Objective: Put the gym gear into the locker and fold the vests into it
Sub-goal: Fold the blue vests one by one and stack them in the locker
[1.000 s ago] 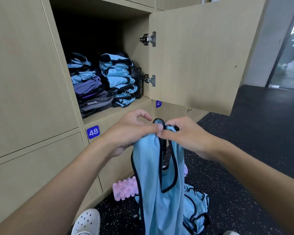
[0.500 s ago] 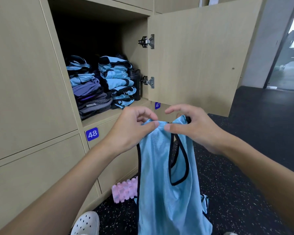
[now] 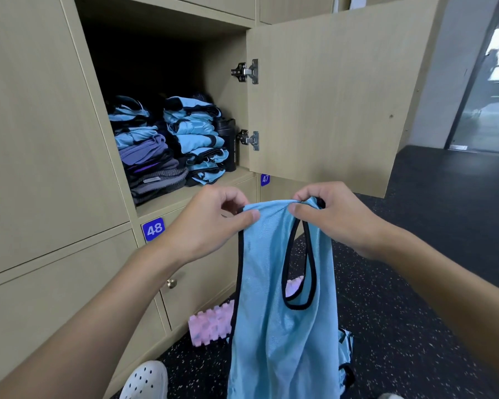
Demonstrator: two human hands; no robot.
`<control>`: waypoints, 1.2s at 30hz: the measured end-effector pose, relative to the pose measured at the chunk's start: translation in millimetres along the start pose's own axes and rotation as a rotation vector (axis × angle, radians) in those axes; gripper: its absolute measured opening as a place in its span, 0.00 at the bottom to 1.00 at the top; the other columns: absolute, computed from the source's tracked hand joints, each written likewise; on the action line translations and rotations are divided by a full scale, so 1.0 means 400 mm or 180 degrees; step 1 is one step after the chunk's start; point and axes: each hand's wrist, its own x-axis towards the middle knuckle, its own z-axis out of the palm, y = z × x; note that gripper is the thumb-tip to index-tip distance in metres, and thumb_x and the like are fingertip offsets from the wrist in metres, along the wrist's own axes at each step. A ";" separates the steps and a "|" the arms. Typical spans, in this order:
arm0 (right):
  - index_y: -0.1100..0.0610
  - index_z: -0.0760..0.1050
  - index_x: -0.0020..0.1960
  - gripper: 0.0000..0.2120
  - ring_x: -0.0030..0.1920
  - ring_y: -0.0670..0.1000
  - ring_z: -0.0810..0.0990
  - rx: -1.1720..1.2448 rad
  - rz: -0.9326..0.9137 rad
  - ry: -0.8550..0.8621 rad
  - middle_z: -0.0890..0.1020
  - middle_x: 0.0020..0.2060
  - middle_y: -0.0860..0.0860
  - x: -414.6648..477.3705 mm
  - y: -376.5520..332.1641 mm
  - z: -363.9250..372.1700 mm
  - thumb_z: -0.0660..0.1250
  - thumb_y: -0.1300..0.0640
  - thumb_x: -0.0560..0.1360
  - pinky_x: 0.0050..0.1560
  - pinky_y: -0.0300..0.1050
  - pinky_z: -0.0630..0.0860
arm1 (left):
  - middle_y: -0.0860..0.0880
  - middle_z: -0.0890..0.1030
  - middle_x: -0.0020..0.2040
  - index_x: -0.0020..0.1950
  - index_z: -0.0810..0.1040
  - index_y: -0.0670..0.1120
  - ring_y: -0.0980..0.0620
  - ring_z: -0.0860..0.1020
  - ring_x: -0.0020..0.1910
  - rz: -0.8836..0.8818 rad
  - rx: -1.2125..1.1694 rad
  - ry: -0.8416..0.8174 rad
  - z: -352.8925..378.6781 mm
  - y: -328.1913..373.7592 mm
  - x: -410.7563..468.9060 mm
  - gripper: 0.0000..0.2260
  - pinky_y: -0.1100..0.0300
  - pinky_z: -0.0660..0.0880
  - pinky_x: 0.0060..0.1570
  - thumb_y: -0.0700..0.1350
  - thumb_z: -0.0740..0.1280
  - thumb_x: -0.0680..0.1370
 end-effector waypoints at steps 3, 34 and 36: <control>0.57 0.80 0.44 0.07 0.31 0.50 0.65 0.0088 0.0009 0.0019 0.73 0.33 0.54 0.001 -0.002 0.006 0.69 0.54 0.78 0.33 0.41 0.62 | 0.49 0.81 0.36 0.43 0.74 0.44 0.55 0.75 0.34 0.0029 -0.0252 0.0004 0.017 0.005 -0.006 0.07 0.62 0.71 0.38 0.40 0.70 0.78; 0.71 0.76 0.58 0.11 0.41 0.57 0.86 0.1784 0.0547 -0.1021 0.82 0.38 0.62 -0.024 -0.077 -0.014 0.63 0.75 0.76 0.50 0.47 0.83 | 0.45 0.84 0.45 0.48 0.85 0.56 0.57 0.71 0.33 -0.0104 -0.0220 0.0221 0.042 0.026 -0.004 0.09 0.58 0.70 0.35 0.55 0.65 0.79; 0.70 0.78 0.55 0.08 0.37 0.54 0.86 0.1209 0.0309 -0.0750 0.83 0.39 0.65 -0.028 -0.081 0.000 0.67 0.72 0.76 0.47 0.45 0.84 | 0.54 0.85 0.45 0.50 0.85 0.56 0.64 0.73 0.31 -0.0099 -0.0287 0.0091 0.035 0.033 -0.011 0.09 0.64 0.71 0.36 0.58 0.71 0.75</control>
